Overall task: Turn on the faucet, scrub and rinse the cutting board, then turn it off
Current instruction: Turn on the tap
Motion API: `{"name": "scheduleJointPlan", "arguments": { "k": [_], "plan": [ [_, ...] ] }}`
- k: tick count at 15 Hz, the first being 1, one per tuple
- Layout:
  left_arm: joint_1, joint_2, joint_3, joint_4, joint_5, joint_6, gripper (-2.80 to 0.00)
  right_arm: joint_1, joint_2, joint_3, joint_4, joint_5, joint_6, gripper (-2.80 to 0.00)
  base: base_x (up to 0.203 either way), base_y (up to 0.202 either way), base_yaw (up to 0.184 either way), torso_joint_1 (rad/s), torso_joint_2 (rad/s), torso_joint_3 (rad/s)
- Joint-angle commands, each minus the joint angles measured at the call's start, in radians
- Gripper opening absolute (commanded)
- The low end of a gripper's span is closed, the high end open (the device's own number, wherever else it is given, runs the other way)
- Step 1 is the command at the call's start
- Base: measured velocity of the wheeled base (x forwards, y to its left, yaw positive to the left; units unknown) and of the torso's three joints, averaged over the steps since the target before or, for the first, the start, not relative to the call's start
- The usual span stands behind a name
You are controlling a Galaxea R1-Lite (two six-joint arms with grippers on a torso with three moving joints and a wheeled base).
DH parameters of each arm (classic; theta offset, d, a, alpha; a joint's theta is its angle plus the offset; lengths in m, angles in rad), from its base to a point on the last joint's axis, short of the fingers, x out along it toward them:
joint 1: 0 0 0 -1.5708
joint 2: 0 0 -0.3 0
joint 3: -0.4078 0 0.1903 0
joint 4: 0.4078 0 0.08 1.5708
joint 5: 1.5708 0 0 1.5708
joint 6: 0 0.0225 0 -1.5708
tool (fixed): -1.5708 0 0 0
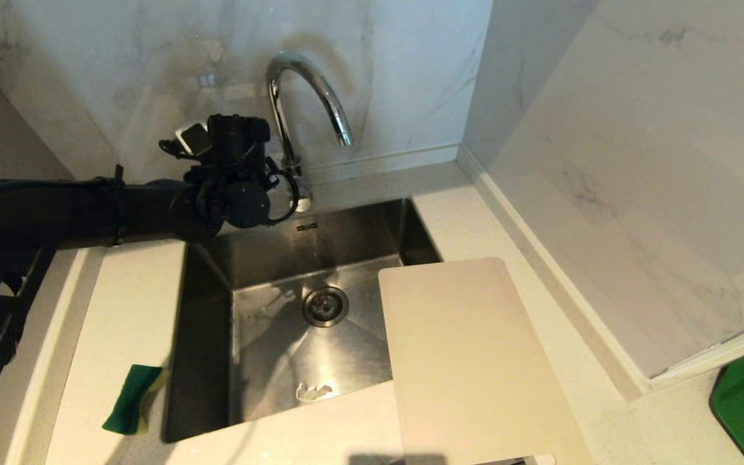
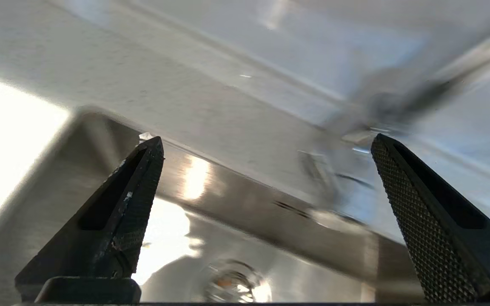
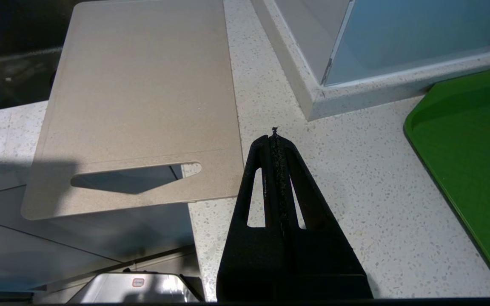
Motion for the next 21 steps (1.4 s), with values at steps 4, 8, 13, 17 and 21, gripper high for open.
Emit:
{"name": "scheduleJointPlan", "arguments": {
  "k": [4, 8, 13, 17, 21],
  "plan": [
    [-0.002, 0.078, -0.006, -0.079, 0.032, 0.071, 0.0, 0.0, 0.0, 0.0, 0.0, 0.001, 0.0, -2.8, 0.0, 0.0, 0.0, 0.0, 0.0, 0.0],
    [0.004, 0.115, -0.014, -0.109, 0.038, 0.106, 0.0, 0.0, 0.0, 0.0, 0.0, 0.001, 0.0, -2.8, 0.0, 0.0, 0.0, 0.0, 0.0, 0.0],
    [0.018, 0.168, -0.019, -0.195, 0.043, 0.158, 0.0, 0.0, 0.0, 0.0, 0.0, 0.001, 0.0, -2.8, 0.0, 0.0, 0.0, 0.0, 0.0, 0.0],
    [0.028, 0.187, -0.02, -0.215, 0.041, 0.172, 0.0, 0.0, 0.0, 0.0, 0.0, 0.001, 0.0, -2.8, 0.0, 0.0, 0.0, 0.0, 0.0, 0.0],
    [0.05, 0.208, -0.02, -0.28, 0.039, 0.227, 0.0, 0.0, 0.0, 0.0, 0.0, 0.001, 0.0, -2.8, 0.0, 0.0, 0.0, 0.0, 0.0, 0.0]
  ]
}}
